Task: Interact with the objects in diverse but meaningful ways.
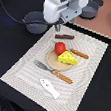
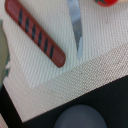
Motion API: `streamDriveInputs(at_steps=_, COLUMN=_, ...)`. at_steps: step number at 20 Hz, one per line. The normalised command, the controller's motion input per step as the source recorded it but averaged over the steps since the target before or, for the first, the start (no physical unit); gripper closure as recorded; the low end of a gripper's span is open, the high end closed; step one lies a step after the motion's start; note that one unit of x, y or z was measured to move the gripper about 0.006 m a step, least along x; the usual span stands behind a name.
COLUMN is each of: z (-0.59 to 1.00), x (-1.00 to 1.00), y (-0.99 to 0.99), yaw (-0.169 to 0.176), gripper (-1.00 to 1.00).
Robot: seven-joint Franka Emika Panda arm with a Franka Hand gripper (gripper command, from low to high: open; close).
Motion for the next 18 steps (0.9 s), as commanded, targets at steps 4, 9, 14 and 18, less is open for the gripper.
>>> streamDriveInputs(at_steps=4, z=-0.09, x=0.19, y=-0.01, yaw=-0.104, gripper=-1.0)
streamDriveInputs(at_steps=9, z=-0.09, x=0.19, y=-0.05, yaw=-0.055, gripper=-1.0)
streamDriveInputs(at_steps=14, z=-0.07, x=0.29, y=-0.07, yaw=-0.062, gripper=-1.0)
streamDriveInputs(at_steps=18, z=0.0, x=0.37, y=-0.17, yaw=-0.063, gripper=-1.0)
